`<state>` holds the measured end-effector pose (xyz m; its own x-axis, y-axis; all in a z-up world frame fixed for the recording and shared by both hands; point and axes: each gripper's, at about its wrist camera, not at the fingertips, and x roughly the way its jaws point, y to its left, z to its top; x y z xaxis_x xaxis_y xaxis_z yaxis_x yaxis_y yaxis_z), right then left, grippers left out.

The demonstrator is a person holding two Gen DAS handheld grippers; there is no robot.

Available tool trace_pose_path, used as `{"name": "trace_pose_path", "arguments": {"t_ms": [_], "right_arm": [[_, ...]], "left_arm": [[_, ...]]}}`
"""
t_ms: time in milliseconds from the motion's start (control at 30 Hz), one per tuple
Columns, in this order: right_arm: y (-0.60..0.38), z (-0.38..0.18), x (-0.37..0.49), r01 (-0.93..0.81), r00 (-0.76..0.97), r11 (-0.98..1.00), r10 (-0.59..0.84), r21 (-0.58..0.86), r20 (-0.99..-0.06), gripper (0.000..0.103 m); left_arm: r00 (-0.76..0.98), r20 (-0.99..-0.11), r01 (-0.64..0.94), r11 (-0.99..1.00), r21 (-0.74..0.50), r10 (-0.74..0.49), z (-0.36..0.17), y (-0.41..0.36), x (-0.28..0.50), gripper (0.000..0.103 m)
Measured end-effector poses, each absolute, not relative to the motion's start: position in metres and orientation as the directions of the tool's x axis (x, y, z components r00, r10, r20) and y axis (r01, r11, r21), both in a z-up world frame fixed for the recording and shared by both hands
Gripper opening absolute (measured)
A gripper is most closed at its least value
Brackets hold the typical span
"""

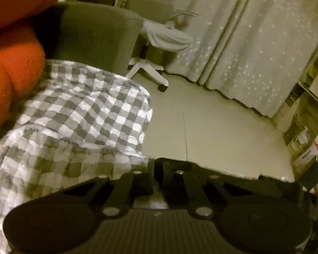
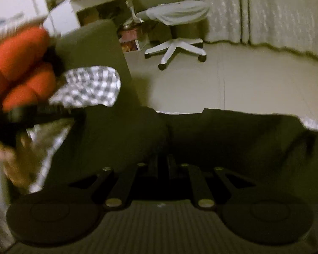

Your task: Fold clothes

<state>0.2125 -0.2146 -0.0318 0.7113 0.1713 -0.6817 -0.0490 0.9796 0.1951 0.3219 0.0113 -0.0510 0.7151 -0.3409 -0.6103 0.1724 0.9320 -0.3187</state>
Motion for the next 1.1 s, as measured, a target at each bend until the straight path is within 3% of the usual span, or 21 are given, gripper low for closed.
{"name": "trace_pose_path", "arguments": {"t_ms": [133, 333, 467, 633, 900, 1100], "right_arm": [[-0.211, -0.034, 0.208, -0.054, 0.727, 0.987, 0.143, 0.152, -0.671, 0.000], [-0.208, -0.037, 0.200, -0.060, 0.749, 0.993, 0.114, 0.103, -0.653, 0.000], [-0.215, -0.027, 0.195, -0.060, 0.756, 0.981, 0.164, 0.183, -0.634, 0.011], [-0.199, -0.013, 0.182, -0.153, 0.727, 0.980, 0.200, 0.128, -0.656, 0.012], [-0.161, -0.012, 0.143, -0.392, 0.551, 0.896, 0.412, 0.211, -0.725, 0.012], [-0.147, -0.005, 0.108, -0.382, 0.536, 0.907, 0.372, 0.175, -0.758, 0.013]], "left_arm": [[0.741, -0.571, 0.235, 0.934, -0.271, -0.352, -0.045, 0.004, 0.324, 0.003], [0.729, -0.595, 0.227, 0.940, -0.255, -0.338, -0.052, 0.010, 0.326, 0.004], [0.743, -0.592, 0.191, 0.947, -0.260, -0.312, -0.047, 0.014, 0.327, 0.006], [0.760, -0.585, 0.142, 0.950, -0.277, -0.284, -0.028, 0.033, 0.314, 0.010], [0.757, -0.589, 0.224, 0.959, -0.171, -0.282, 0.008, 0.046, 0.212, 0.017], [0.730, -0.623, 0.266, 0.956, -0.123, -0.283, 0.029, 0.043, 0.125, 0.020]]}}
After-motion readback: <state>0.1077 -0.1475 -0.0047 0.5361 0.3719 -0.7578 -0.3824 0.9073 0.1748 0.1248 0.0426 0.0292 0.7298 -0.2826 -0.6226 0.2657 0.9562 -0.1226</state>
